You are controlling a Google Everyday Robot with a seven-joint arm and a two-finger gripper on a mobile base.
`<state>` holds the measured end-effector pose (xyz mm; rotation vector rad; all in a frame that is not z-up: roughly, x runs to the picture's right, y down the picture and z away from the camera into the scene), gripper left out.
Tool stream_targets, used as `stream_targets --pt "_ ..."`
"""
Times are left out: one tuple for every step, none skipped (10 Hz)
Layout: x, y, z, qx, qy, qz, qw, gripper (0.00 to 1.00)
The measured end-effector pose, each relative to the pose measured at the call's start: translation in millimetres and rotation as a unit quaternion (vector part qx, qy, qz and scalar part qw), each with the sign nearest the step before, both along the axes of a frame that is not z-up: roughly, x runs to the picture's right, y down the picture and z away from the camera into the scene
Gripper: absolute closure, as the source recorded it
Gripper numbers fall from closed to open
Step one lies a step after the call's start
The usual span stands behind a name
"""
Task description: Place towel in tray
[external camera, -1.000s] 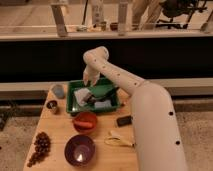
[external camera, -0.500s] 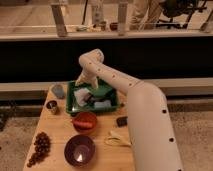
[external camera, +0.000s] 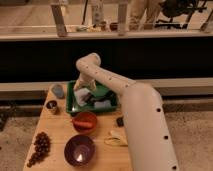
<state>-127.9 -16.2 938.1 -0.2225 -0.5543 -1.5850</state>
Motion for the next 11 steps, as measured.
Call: stream_targets --pt "0 0 3.8 0.003 -0.003 -0.013 0.9999 0.2" --pt "3 -1 8.5 0.007 -0.004 -0.022 0.9997 0.2" --pt "7 -3 13.6 0.01 -0.005 -0.03 0.9995 0.2" --pt "9 -4 18.5 0.013 -0.01 -0.042 0.999 0.2" --pt "8 -5 22.2 0.014 -0.015 -0.051 0.9985 0.2" --pt "5 -5 27.2 0.014 -0.026 -0.063 0.9976 0.2" --pt "4 -4 31.6 0.014 -0.033 -0.072 0.9968 0.2" --pt "3 -2 36.1 0.014 -0.04 -0.081 0.9958 0.2" --pt "-1 1 40.0 0.012 -0.046 -0.089 0.9949 0.2" --pt "-5 5 43.6 0.011 -0.05 -0.097 0.9939 0.2" --pt "-8 8 47.0 0.011 -0.052 -0.105 0.9931 0.2"
